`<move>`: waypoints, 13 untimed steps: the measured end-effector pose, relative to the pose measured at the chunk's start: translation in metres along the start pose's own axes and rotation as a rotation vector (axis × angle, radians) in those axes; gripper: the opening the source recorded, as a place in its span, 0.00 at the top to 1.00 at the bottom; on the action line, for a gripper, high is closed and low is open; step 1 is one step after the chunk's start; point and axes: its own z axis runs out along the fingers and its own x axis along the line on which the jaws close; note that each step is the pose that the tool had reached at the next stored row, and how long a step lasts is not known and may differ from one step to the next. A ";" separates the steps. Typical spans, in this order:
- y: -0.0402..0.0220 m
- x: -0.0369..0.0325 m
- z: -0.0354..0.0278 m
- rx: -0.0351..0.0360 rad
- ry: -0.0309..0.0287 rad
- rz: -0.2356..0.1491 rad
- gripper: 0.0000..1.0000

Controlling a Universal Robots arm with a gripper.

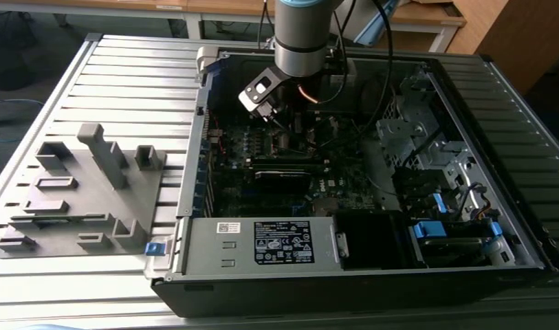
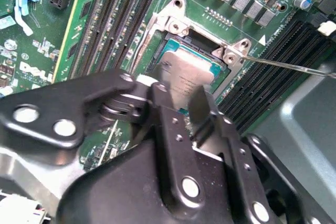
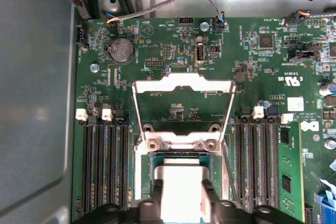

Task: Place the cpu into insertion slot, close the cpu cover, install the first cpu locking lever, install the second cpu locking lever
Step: 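Place the cpu into insertion slot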

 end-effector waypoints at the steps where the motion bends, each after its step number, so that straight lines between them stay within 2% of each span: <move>1: 0.0000 0.0000 0.0000 0.0000 0.0000 0.000 0.65; 2: 0.0000 0.0000 0.0000 0.0000 0.0000 0.000 0.65; 4: 0.0000 0.0000 0.0000 0.0000 0.0000 0.000 0.76; 5: 0.0000 0.0000 0.0000 0.0001 0.0000 0.000 0.76; 7: 0.0000 0.0000 0.0000 0.0001 0.0000 0.000 0.88; 13: 0.0000 0.0000 0.0000 0.0000 0.0005 0.000 0.89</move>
